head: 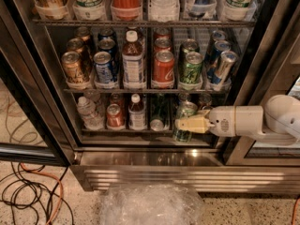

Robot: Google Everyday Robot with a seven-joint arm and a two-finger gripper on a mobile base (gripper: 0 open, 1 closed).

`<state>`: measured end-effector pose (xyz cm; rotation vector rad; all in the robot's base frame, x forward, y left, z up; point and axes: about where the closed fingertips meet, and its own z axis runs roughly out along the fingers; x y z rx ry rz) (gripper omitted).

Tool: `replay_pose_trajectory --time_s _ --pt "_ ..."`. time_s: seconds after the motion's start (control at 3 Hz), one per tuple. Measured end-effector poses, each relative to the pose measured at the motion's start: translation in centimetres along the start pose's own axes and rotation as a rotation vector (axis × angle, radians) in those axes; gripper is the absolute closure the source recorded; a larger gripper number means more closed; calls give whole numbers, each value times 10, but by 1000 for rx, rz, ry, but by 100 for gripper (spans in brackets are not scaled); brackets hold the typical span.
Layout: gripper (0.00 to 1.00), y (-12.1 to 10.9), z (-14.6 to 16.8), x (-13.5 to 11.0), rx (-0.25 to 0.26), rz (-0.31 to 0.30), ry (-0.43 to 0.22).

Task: Pick green can from bottom shelf of fridge

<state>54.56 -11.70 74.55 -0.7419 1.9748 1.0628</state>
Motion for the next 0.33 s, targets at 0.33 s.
replay_pose_trajectory --time_s 0.33 --pt "100 4 1 3 -22 3 7"
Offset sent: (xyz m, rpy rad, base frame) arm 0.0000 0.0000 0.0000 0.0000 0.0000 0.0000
